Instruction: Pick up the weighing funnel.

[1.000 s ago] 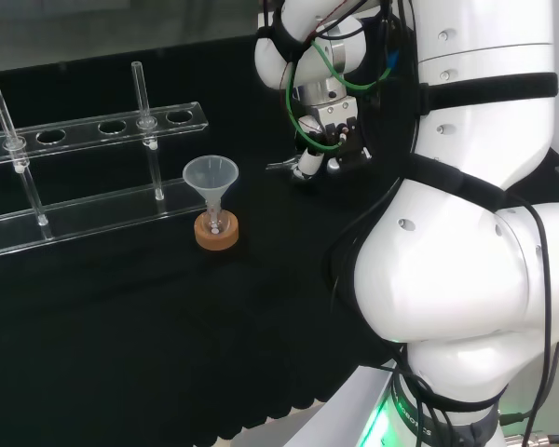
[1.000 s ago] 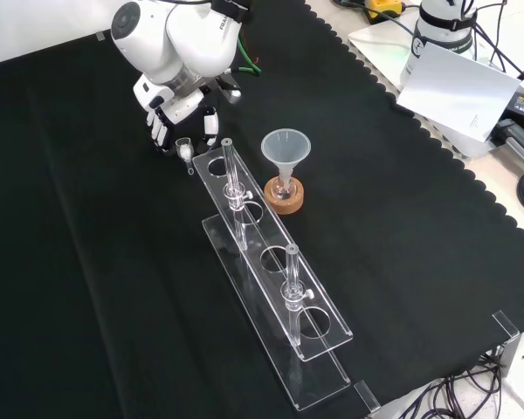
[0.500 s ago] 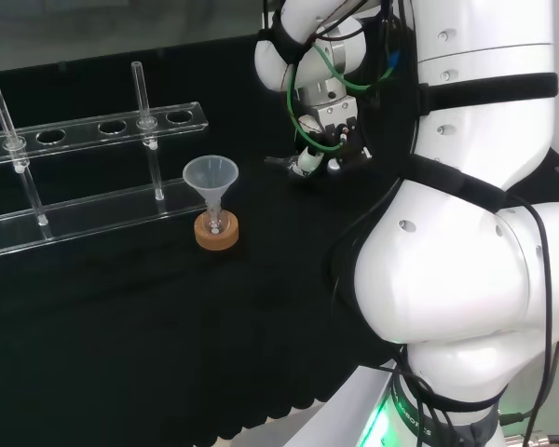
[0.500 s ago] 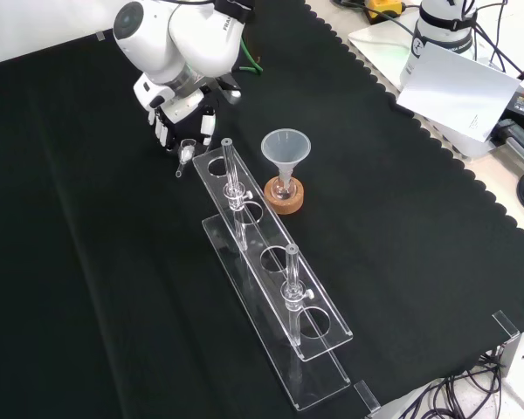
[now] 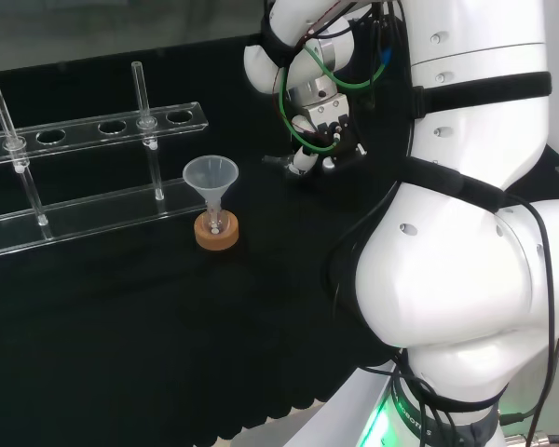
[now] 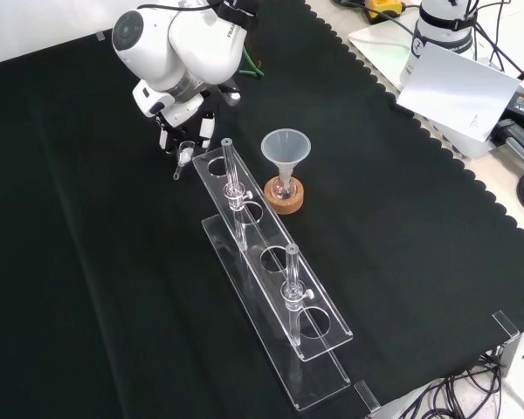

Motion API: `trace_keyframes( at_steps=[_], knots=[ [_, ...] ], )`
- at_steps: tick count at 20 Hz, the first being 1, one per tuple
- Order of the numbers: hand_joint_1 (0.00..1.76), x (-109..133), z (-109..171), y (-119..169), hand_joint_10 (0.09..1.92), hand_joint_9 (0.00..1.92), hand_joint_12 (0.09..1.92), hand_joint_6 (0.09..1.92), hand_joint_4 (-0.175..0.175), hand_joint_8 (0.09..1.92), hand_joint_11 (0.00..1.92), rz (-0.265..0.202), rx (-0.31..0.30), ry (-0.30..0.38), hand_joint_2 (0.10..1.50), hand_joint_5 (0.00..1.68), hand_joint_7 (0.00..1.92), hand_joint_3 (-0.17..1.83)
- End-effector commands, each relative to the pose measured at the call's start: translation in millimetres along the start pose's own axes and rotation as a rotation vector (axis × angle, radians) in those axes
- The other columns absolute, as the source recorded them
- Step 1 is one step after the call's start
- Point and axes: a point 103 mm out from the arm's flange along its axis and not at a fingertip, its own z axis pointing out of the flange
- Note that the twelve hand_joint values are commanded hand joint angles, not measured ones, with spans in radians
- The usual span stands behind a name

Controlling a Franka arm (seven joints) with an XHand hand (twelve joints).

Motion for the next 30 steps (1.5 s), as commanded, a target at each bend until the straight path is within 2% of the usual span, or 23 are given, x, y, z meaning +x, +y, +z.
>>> trace_keyframes(
  at_steps=[1, 8, 14, 22, 30],
  knots=[
    [1.08, -3.8, -7.0, -7.4, 0.09, 1.61, 0.83, 0.74, 0.175, 0.28, 1.19, 0.013, -0.019, -0.005, 0.86, 1.18, 1.45, 0.33],
    [1.09, -13.5, -18.8, -17.6, 0.09, 1.63, 0.81, 0.75, 0.175, 0.25, 1.22, 0.035, -0.089, 0.044, 0.83, 1.18, 1.47, 0.40],
    [1.09, -26.4, -25.8, -30.7, 0.09, 1.63, 0.80, 0.75, 0.175, 0.24, 1.23, 0.051, -0.115, 0.076, 0.82, 1.18, 1.48, 0.42],
    [1.09, -43.0, -48.0, -56.9, 0.09, 1.63, 0.79, 0.76, 0.175, 0.23, 1.26, 0.065, -0.109, 0.060, 0.81, 1.18, 1.48, 0.44],
    [1.09, -43.1, -76.9, -93.8, 0.09, 1.63, 0.76, 0.77, 0.175, 0.22, 1.30, 0.072, -0.083, 0.017, 0.80, 1.18, 1.48, 0.45]
  ],
)
